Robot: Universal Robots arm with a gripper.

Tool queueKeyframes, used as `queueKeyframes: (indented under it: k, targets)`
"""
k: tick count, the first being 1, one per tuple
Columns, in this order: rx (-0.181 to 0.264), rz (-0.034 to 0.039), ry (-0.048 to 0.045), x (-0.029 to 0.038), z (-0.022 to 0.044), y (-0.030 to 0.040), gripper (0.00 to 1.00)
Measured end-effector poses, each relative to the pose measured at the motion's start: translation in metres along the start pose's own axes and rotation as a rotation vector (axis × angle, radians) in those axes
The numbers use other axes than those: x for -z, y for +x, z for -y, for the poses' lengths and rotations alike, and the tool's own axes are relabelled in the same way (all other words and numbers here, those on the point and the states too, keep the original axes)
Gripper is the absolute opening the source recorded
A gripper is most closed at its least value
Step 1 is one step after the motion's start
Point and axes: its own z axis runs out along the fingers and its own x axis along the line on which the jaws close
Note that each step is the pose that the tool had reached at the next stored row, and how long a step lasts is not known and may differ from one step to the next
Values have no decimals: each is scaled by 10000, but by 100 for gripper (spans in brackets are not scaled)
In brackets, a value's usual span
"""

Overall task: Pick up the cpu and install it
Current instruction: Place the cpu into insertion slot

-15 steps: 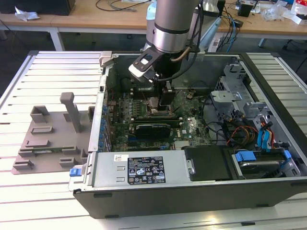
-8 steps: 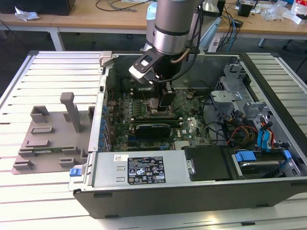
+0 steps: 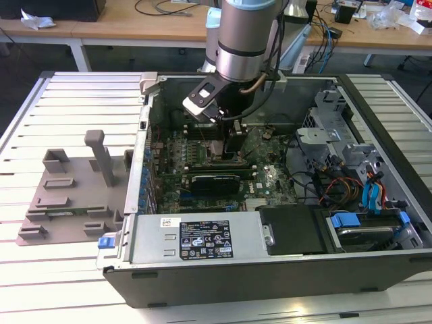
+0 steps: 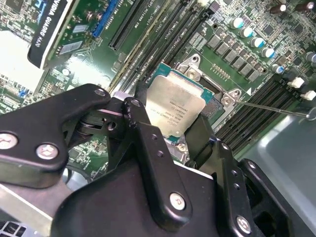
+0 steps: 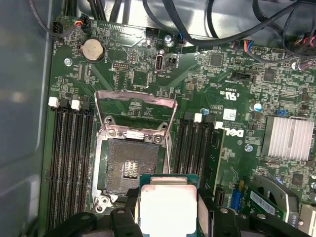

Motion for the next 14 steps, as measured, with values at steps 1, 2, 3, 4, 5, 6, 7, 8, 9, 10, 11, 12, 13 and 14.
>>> queueKeyframes:
  k: [1,2,3,4,5,6,7,8,9,10,11,12,13,14]
  targets:
    - [-45,0,3,-17,-7,10,55]
    - [-364,-21,18,-36,-15,13,55]
    - [-562,-34,28,-46,-15,14,55]
    - [-689,-41,34,-51,-17,14,55]
    - [-840,-50,41,-61,-23,15,55]
    - [-896,-54,43,-68,-26,18,55]
    - [-937,-56,46,-77,-32,25,55]
    - [-961,-58,47,-88,-39,38,55]
    - [-970,-59,47,-97,-46,53,55]
    - [-976,-60,48,-105,-51,71,55]
    - [-979,-60,48,-112,-54,88,55]
    - [-986,-59,49,-123,-60,122,55]
    - [-996,-61,49,-135,-69,152,55]
    - [-1006,-60,49,-151,-90,179,55]
